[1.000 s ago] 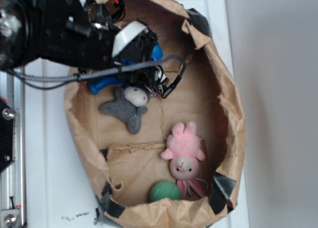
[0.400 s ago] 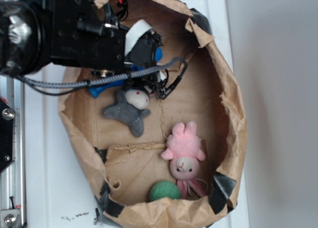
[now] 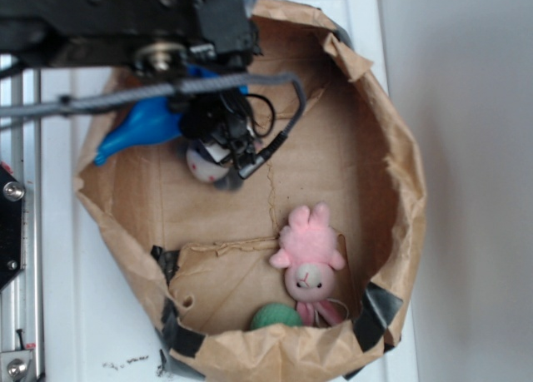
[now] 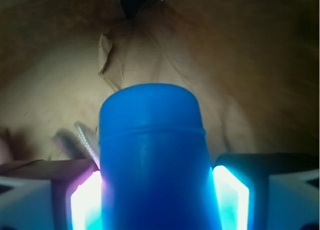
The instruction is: Grab the blue bottle.
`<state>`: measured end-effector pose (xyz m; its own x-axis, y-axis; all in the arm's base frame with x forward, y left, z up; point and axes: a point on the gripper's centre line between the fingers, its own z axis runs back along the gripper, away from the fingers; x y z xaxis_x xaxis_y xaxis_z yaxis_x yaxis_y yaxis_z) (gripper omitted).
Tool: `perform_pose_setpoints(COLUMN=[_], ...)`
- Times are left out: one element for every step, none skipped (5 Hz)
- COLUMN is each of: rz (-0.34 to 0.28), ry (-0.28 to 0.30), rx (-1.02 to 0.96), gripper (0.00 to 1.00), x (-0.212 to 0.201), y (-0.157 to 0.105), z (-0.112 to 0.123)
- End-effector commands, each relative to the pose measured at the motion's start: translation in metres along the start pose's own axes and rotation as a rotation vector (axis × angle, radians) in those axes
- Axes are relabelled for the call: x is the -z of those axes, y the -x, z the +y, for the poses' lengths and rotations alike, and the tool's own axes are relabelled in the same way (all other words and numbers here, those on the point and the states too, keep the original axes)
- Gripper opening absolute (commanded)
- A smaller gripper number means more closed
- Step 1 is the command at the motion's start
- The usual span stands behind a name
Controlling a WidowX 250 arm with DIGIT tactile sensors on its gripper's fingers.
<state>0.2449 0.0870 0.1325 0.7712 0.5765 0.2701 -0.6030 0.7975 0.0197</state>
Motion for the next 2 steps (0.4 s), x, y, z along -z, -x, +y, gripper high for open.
perform_pose_setpoints(rz=[-0.028,-0.028], ry=[0.080,0.103], rx=[0.074,0.085], gripper=[0.00,0.00], x=[-0.057,-0.067], y=[-0.008,-0.009], z=[-0.004,-0.014])
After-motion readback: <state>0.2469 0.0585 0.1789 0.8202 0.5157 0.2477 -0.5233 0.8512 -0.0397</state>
